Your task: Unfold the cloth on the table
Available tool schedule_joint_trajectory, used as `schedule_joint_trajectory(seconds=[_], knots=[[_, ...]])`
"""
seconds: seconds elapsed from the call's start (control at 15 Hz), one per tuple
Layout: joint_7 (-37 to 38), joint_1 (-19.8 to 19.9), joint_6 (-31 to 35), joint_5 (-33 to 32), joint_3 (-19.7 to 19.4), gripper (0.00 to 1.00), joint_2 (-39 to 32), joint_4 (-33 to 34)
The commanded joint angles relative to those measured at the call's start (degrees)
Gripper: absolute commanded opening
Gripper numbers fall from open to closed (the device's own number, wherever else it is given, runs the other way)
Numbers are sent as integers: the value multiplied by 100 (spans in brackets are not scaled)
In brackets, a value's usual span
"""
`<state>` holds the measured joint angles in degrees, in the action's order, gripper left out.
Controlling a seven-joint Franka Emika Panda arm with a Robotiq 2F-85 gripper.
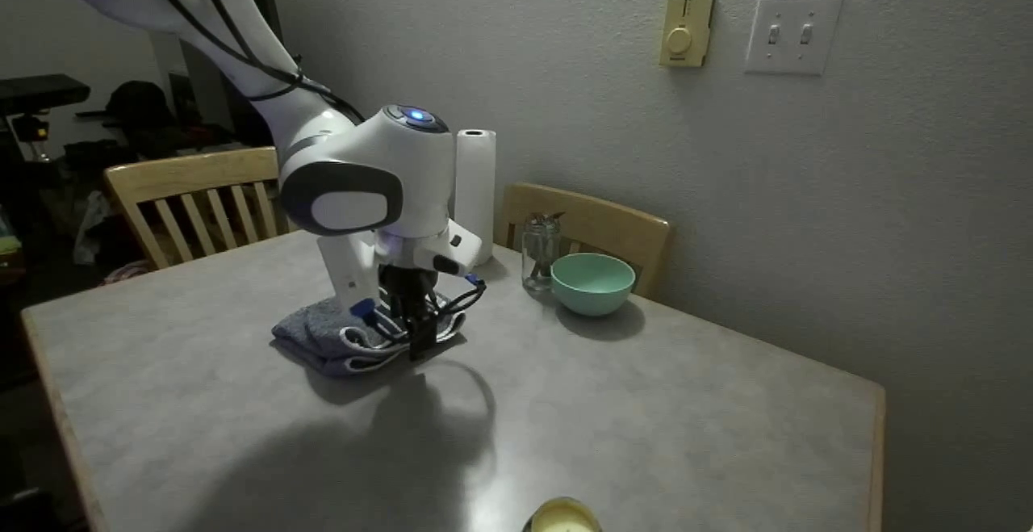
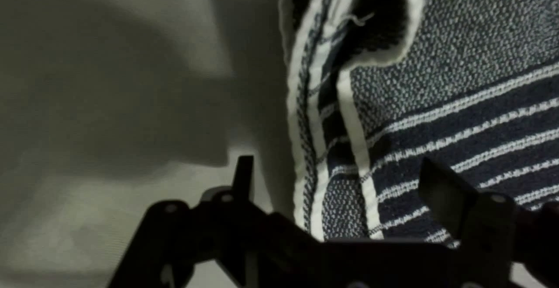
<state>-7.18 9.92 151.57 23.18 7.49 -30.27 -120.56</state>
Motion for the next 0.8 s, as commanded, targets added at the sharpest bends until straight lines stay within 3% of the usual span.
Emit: schedule_joint_trajectory(seconds=[0.0,0.13,0.2,0.73], knots=[[48,-11,-77,0,-20,77,152,-154],[15,16,-72,42,12,73,138,-161],[13,17,-74,47,16,52,132,-164],[56,-29,-73,1,1,1,153,-187]])
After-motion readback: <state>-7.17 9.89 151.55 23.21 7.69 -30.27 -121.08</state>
